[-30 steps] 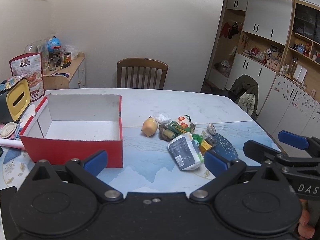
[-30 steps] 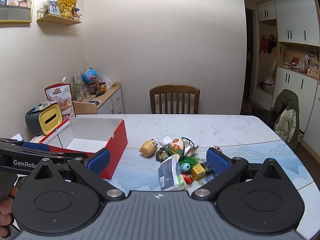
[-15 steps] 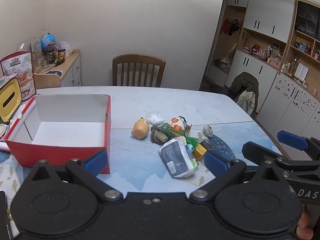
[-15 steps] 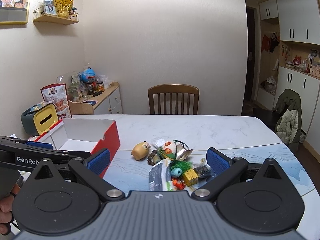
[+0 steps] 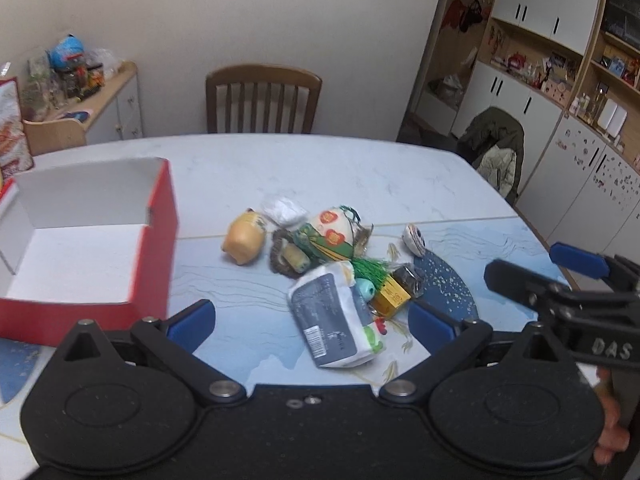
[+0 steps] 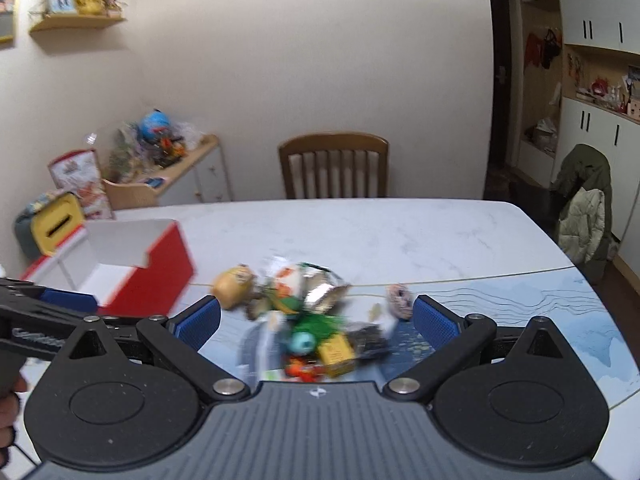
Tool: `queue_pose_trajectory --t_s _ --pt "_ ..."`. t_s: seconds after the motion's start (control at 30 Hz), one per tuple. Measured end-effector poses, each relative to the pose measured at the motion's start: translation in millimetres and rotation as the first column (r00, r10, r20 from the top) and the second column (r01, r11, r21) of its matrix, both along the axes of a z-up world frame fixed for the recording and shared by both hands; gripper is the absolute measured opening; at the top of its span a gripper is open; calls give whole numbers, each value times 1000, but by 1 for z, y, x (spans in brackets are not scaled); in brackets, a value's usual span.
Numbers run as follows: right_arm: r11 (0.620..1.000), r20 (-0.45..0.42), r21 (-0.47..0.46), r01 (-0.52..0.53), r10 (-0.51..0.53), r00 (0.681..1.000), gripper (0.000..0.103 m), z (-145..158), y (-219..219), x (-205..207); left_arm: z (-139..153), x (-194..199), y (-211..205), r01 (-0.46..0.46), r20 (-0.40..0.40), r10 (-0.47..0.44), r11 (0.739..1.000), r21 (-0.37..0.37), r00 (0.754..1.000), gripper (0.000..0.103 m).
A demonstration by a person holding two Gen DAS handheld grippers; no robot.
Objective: Organize objects
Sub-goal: 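Grasp the black bag with the right gripper while the left gripper grasps the white-blue packet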
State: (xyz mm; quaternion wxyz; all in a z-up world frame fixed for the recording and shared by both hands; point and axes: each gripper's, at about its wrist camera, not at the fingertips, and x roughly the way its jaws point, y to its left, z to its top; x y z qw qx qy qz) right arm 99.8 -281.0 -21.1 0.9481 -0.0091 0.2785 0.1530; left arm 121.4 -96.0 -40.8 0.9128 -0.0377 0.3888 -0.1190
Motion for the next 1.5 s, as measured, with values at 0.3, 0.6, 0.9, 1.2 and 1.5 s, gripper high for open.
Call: queue_pose_trajectory --t_s 0.3,0.6,0.9,1.2,1.5 --pt "994 -112 -96 -55 44 993 102 -57 -26 76 -47 49 -37 2 -90 -1 1000 7 996 102" --pt "988 -219 -110 -112 85 972 83 -105 -31 122 -83 77 -58 -22 -164 27 999 35 986 99" --pt "988 -297 -32 -149 133 945 64 -123 -30 147 -100 90 -64 -37 -228 42 999 27 973 83" --pt "986 -359 55 -155 164 919 44 -133 -34 157 -106 95 -56 -50 -283 36 998 -39 959 55" --pt "987 -366 71 -143 159 917 34 -131 -35 155 -101 94 -48 -53 -281 31 996 -73 959 25"
